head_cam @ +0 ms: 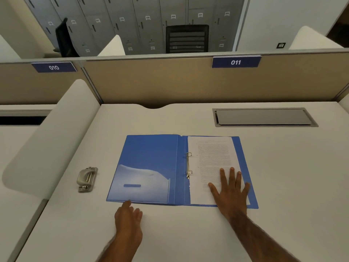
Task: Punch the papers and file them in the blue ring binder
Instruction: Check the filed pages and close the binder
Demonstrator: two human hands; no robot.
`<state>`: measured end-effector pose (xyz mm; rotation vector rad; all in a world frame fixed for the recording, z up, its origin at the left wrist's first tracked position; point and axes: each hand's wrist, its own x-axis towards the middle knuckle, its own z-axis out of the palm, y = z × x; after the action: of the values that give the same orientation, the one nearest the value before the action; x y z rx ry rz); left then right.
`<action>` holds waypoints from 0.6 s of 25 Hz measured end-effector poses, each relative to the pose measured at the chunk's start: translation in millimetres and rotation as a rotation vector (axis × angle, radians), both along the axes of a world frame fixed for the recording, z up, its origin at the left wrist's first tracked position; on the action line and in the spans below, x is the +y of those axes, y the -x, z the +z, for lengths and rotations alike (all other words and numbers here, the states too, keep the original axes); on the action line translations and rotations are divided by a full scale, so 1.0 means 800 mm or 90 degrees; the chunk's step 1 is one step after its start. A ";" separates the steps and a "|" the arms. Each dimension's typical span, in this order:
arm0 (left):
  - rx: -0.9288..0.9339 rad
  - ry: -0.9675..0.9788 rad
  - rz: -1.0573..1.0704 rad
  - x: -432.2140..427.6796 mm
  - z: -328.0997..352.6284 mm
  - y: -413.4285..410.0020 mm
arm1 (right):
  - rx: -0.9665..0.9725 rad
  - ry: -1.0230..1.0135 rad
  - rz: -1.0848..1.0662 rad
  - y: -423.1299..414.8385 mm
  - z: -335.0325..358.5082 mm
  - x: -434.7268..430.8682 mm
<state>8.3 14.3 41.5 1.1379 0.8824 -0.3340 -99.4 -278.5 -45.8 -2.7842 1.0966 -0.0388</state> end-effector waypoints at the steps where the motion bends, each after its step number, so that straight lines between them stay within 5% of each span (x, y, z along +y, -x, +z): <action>1: 0.015 0.030 0.008 -0.003 0.005 -0.001 | -0.001 -0.003 0.000 0.000 0.000 0.000; 9: -0.028 0.082 -0.004 -0.009 0.001 -0.001 | 0.000 -0.010 0.000 0.002 0.001 -0.002; 15: -0.215 0.005 -0.101 -0.013 0.009 -0.002 | -0.012 -0.010 -0.001 0.004 -0.001 -0.003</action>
<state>10.0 4.1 49.0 1.2174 0.4958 -0.2644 -102.9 -280.7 -46.8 -2.7641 1.0893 -0.0573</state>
